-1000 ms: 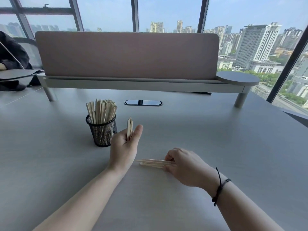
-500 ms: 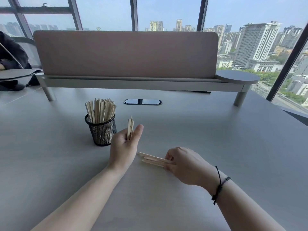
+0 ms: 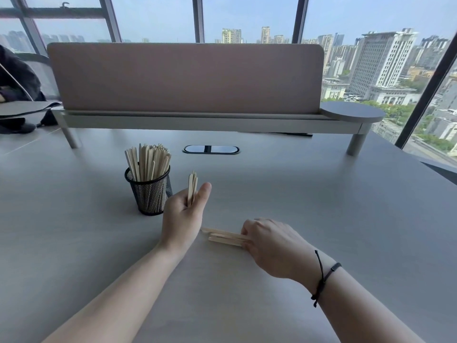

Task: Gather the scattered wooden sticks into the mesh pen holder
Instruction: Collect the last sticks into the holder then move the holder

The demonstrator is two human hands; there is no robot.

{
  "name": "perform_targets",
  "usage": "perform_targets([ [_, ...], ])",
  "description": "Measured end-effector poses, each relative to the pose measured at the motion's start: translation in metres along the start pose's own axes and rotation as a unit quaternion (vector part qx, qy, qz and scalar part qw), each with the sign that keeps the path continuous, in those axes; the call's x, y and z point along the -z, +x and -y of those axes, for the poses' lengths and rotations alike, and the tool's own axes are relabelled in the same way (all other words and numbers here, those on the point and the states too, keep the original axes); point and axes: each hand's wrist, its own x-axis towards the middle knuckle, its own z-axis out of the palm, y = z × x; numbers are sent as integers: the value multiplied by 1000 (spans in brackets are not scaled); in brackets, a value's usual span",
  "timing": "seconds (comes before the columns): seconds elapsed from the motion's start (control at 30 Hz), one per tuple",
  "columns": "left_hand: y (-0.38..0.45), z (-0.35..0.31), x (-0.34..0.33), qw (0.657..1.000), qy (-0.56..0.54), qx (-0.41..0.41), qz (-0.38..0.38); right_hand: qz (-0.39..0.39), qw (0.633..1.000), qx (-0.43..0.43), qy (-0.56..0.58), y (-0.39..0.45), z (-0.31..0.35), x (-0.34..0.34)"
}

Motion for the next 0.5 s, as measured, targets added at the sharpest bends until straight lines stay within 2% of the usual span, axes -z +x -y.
perform_targets([
  [0.17,0,0,0,1000,-6,2,1,21,1000,1,-16,0,0,-2],
  [0.37,1,-2,2,999,-20,26,-6,0,999,22,-28,-4,2,-5],
  [0.5,2,-4,2,997,-55,57,-22,-65,994,-7,85,-2,-4,1],
])
